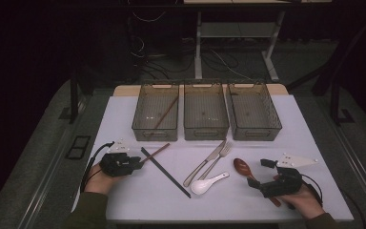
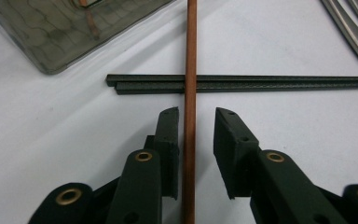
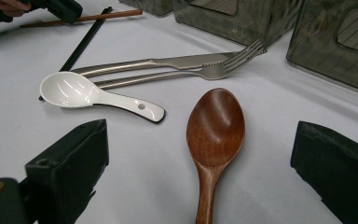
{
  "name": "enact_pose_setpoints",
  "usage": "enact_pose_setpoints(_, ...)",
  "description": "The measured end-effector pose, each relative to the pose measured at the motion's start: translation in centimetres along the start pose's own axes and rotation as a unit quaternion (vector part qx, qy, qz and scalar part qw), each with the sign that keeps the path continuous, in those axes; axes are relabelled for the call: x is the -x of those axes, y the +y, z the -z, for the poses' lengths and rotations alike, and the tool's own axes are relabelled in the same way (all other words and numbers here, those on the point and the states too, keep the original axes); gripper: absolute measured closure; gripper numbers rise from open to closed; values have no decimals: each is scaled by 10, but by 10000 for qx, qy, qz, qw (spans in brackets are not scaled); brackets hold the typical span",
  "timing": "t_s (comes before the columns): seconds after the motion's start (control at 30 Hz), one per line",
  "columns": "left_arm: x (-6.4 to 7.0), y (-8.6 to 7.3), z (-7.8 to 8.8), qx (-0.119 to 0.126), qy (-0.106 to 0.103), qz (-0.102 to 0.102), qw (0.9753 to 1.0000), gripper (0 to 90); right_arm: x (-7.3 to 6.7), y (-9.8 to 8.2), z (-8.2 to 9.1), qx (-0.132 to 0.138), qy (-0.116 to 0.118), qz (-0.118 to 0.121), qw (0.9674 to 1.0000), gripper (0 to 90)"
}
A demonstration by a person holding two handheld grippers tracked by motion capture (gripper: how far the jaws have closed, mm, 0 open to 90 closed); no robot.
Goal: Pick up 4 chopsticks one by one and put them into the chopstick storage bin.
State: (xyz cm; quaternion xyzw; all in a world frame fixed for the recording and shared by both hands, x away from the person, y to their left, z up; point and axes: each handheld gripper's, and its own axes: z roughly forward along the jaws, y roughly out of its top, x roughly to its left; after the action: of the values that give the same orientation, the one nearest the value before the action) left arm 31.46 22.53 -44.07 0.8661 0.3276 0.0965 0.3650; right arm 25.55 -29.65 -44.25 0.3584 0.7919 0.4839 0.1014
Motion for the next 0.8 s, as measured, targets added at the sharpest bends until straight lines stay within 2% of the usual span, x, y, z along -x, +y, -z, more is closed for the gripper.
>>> enact_pose_setpoints(0.13,-1,0,-3,-114,-1,-26,9999,731,0,0,0,-18,-2,6,10000,40)
enact_pose_setpoints(0.43,-1,0,-3,-111,95,-41,9999,814,0,0,0,-26,5,6,10000,40)
enact_pose_setpoints(0.8,-1,1,-3,-139,-2,-102,9999,834,0,0,0,-22,3,8,10000,40)
